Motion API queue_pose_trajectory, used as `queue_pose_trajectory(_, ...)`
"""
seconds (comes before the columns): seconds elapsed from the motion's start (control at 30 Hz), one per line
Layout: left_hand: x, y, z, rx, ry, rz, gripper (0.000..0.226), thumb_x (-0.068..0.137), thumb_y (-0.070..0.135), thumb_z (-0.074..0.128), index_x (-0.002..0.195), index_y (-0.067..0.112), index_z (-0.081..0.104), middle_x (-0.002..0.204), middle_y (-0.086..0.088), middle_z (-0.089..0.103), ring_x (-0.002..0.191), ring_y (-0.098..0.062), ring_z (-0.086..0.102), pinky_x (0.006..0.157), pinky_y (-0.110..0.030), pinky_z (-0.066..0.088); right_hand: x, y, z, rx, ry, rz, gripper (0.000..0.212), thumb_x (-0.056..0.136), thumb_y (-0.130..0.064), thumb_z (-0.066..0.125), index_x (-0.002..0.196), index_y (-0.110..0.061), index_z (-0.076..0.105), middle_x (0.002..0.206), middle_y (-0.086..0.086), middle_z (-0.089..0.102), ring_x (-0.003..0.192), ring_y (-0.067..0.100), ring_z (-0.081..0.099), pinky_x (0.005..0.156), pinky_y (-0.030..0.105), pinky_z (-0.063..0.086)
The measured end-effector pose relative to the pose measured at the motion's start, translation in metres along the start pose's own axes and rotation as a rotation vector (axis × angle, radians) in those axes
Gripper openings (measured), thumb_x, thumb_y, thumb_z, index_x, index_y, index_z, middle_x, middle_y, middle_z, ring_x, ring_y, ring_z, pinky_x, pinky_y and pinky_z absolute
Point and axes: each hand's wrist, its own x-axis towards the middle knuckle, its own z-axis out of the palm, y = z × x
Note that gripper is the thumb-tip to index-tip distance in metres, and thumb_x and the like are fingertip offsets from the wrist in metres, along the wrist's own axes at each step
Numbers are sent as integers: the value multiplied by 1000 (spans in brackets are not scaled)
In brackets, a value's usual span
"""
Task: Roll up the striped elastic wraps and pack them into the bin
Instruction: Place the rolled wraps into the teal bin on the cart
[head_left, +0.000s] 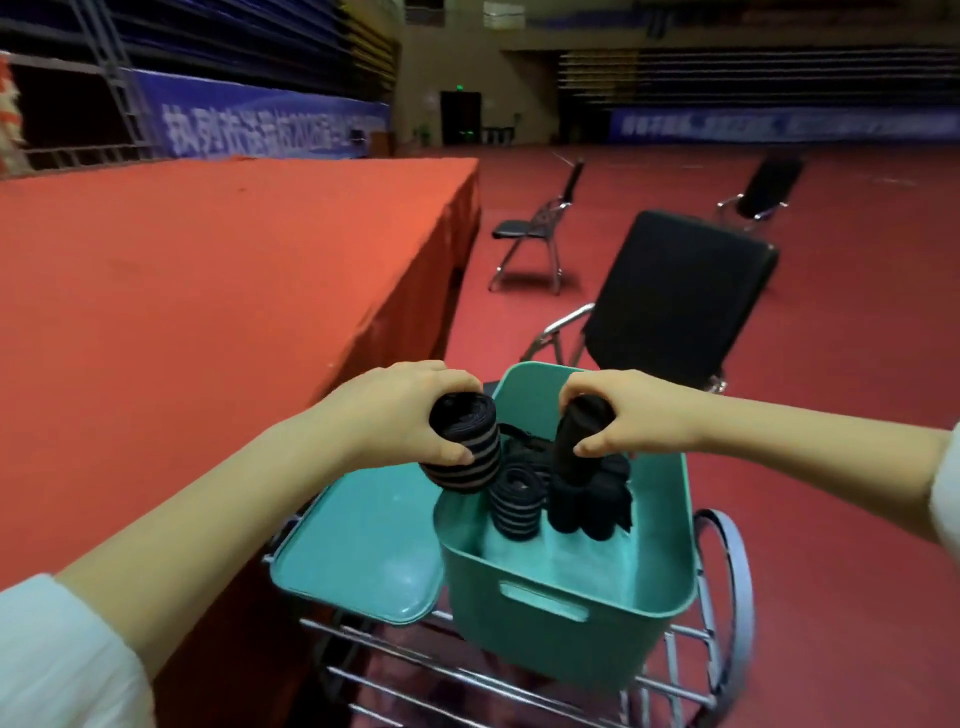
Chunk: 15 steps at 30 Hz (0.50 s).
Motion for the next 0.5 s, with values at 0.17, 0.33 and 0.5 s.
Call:
queue_pose_trajectory(0.17, 27, 15, 32, -41, -29, 85, 57, 77, 50, 70, 128, 42, 47, 117, 15, 52, 109, -10, 53, 89, -30, 45, 12, 41, 27, -5, -88, 73, 34, 77, -14, 74, 103, -19, 52, 96, 3, 58, 70, 23, 67, 62, 35, 58)
queue_pose_trajectory(0.33, 40, 19, 58, -50, -68, 150, 57, 76, 47, 70, 128, 43, 45, 114, 16, 51, 107, -6, 51, 85, -24, 41, 33, 53, 61, -115, -212, 80, 43, 74, -14, 73, 111, -14, 52, 103, 8, 55, 88, 26, 58, 70, 33, 51)
queue_pose_trajectory(0.5, 44, 17, 91, -30, -215, 147, 60, 77, 44, 70, 130, 42, 42, 116, 16, 47, 111, -11, 50, 89, -31, 46, 51, 57, 85, -163, -318, 100, 50, 79, -13, 71, 124, -11, 50, 101, 4, 42, 70, 14, 47, 46, 16, 39)
